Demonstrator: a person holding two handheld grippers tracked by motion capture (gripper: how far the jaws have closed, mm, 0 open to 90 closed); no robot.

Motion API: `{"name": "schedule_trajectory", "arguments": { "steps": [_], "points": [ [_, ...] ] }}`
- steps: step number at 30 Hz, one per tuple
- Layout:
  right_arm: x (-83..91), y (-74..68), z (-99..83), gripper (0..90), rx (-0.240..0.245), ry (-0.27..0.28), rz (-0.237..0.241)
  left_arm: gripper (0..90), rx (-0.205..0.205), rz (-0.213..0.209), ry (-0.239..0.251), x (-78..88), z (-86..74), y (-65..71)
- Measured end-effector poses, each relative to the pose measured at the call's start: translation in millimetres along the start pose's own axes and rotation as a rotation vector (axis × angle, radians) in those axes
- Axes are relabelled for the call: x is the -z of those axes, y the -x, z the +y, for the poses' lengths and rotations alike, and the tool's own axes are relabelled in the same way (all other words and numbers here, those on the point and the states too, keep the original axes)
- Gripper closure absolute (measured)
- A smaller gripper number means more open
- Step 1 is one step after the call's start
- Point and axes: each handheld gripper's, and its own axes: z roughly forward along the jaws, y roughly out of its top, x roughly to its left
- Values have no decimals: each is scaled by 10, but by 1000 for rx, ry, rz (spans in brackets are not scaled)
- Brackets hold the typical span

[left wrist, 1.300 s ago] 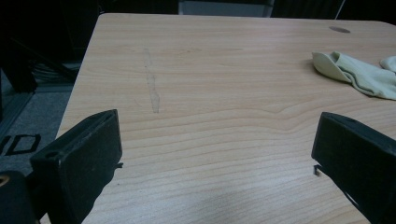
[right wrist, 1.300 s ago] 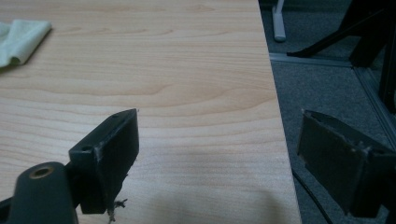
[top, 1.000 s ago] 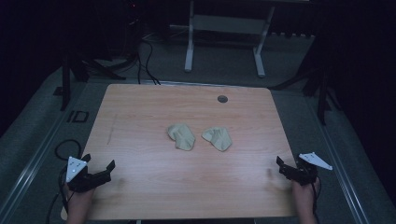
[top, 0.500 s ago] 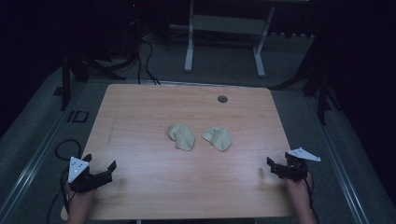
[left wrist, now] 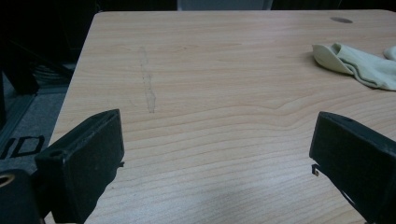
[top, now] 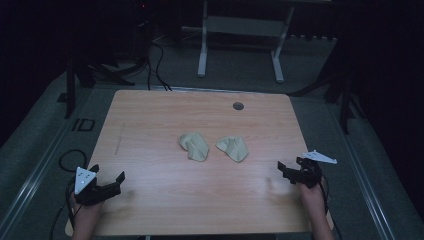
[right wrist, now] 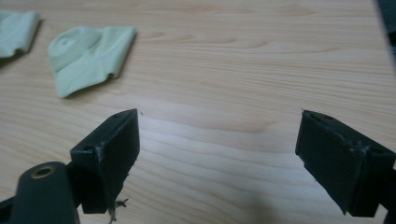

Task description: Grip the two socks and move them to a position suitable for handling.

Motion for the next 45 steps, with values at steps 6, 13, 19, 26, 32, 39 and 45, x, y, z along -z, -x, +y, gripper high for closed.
{"name": "schedule_trajectory", "arguments": {
  "steps": [6, 13, 19, 26, 32, 39, 45],
  "points": [
    [-141, -170, 78, 147, 76, -30, 48, 29, 13, 0, 1, 9, -5, -4],
    [-300, -401, 229, 143, 120, -39, 93, 28, 67, -15, 4, 54, 43, 53],
    [-426, -593, 379, 136, 141, -58, 111, 30, 81, -76, -48, 20, 65, 135],
    [-581, -795, 553, 133, 141, -56, 125, 26, 36, -125, -114, -2, 84, 232],
    [-761, -945, 649, 139, 154, -87, 142, 25, 10, -139, -139, -36, 72, 284],
    [-978, -1134, 643, 151, 167, -114, 149, 17, 13, -143, -146, -44, 75, 279],
    [-1195, -1253, 658, 165, 223, -141, 122, 10, 6, -112, -152, -40, 72, 278]
  ]
}}
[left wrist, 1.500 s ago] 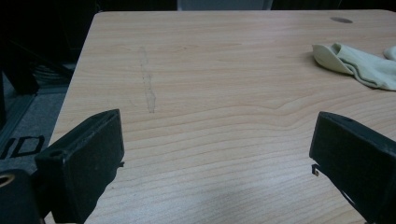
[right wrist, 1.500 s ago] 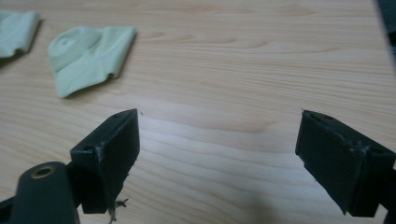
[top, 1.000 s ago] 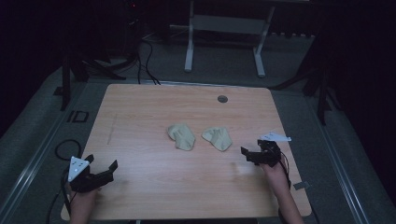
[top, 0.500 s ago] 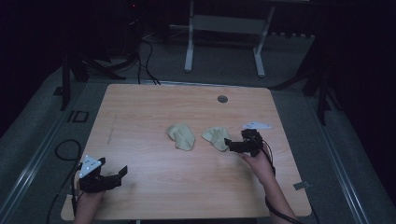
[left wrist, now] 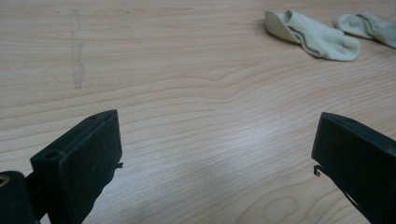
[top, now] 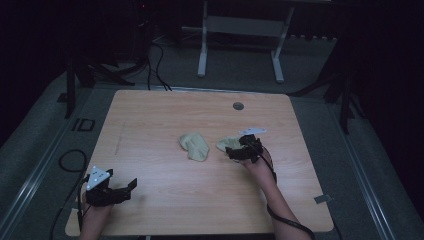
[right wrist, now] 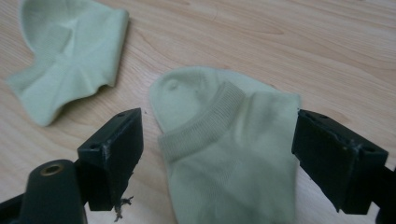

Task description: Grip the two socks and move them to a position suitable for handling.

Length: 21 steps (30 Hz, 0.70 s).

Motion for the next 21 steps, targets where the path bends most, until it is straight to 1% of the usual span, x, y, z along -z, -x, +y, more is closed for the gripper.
{"name": "schedule_trajectory", "arguments": {
  "steps": [3, 4, 7, 9, 10, 12, 13, 16, 18, 21],
  "points": [
    [-103, -10, 34, 179, -2, -21, -11, 10, -3, 50, -4, 10, 12, 11],
    [-134, -7, 50, 182, -8, -24, -16, 10, 2, 61, 1, 13, 15, 9],
    [-225, 2, 79, 199, -28, -38, -22, 10, 25, 37, -5, 6, 10, -9],
    [-290, 3, 73, 207, -34, -57, -31, 10, 23, 22, -18, -6, -1, -14],
    [-316, -6, 64, 210, -31, -61, -37, 10, 22, 24, -21, -12, -5, -13],
    [-337, -36, 45, 228, 1, -51, -70, 10, 22, 14, -24, -16, -8, -16],
    [-335, -42, 42, 240, -3, -48, -71, 10, 22, 18, -24, -17, -10, -17],
    [-319, -55, 27, 302, -12, -39, -78, 11, 30, 16, -29, -27, -26, -36],
    [-300, -54, 20, 403, -29, -34, -94, 11, 48, 11, -31, -30, -34, -58],
    [-284, -56, 3, 452, -31, -24, -101, 11, 75, -1, -26, -22, -37, -84]
  ]
}}
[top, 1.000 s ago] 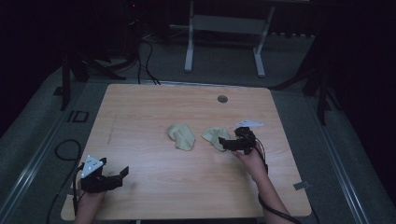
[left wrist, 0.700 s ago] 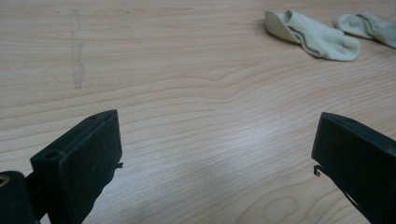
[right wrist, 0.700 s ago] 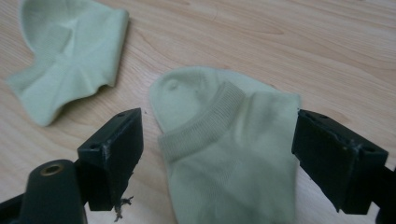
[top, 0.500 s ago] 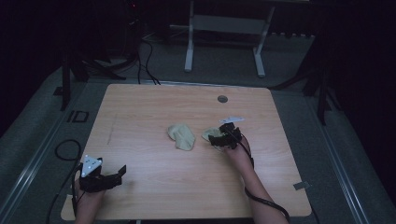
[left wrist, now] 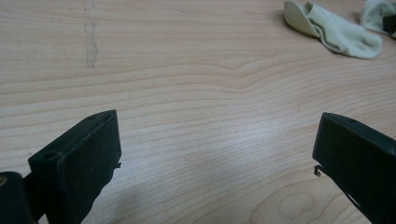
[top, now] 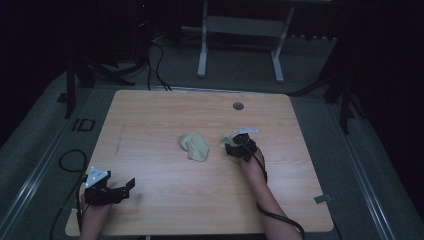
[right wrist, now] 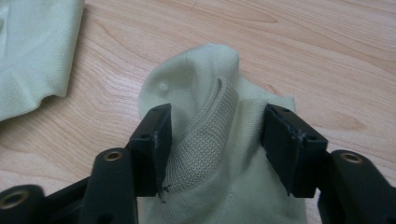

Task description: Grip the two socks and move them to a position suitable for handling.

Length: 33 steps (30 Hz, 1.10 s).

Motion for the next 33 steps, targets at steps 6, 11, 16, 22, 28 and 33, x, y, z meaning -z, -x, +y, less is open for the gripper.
{"name": "schedule_trajectory", "arguments": {
  "steps": [6, 11, 16, 22, 28, 33],
  "points": [
    [28, -32, 28, 689, -3, -25, -23, 11, -1, 11, 2, -1, 0, 2],
    [57, -32, 65, 793, 7, -62, -25, 11, 6, 1, -3, -5, -6, -3],
    [162, -14, 101, 797, -10, -79, 1, 11, -10, -4, -11, -18, -3, 15],
    [395, -44, 139, 797, 15, -37, 31, 11, -8, -5, -7, -11, -1, 18],
    [688, -150, 231, 797, 47, 11, 72, 11, -16, -6, -11, -18, 0, 28],
    [982, -278, 334, 797, 90, 66, 107, 11, -17, -5, -10, -15, 0, 27]
  ]
}}
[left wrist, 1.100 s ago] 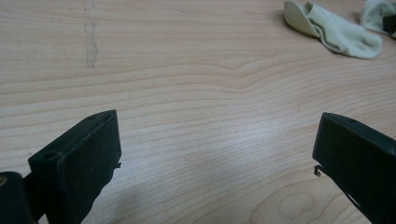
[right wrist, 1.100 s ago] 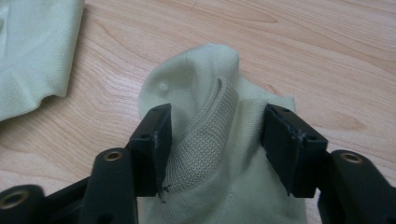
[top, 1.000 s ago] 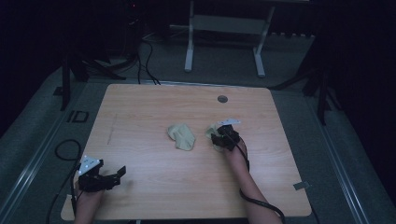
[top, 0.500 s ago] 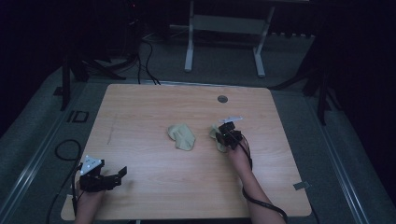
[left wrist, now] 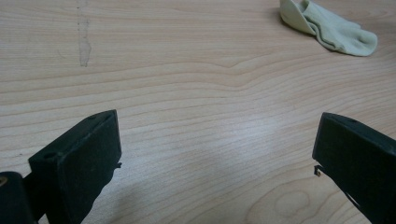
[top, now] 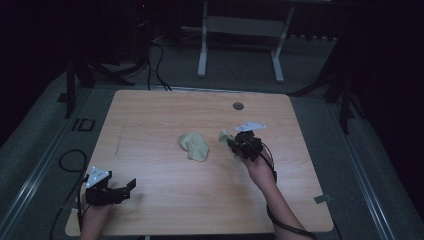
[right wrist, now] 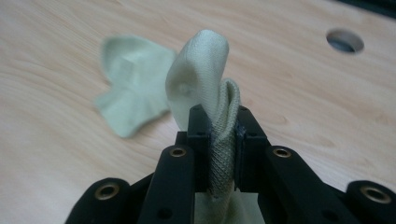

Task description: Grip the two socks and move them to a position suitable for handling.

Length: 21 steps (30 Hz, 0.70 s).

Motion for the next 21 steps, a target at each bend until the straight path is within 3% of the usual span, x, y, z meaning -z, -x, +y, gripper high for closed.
{"name": "schedule_trajectory", "arguments": {
  "steps": [8, 12, 16, 21],
  "points": [
    [433, -308, 4, 796, 53, 72, 46, 11, -7, 4, -2, -4, -1, 13],
    [567, -472, -93, 796, 91, 76, 71, 11, -38, 11, -6, -12, 0, 43],
    [604, -587, -242, 796, 116, 56, 103, 11, -43, 7, -4, -11, 2, 56],
    [470, -645, -494, 796, 124, 0, 118, 11, -37, 3, -5, -16, 0, 44]
  ]
}}
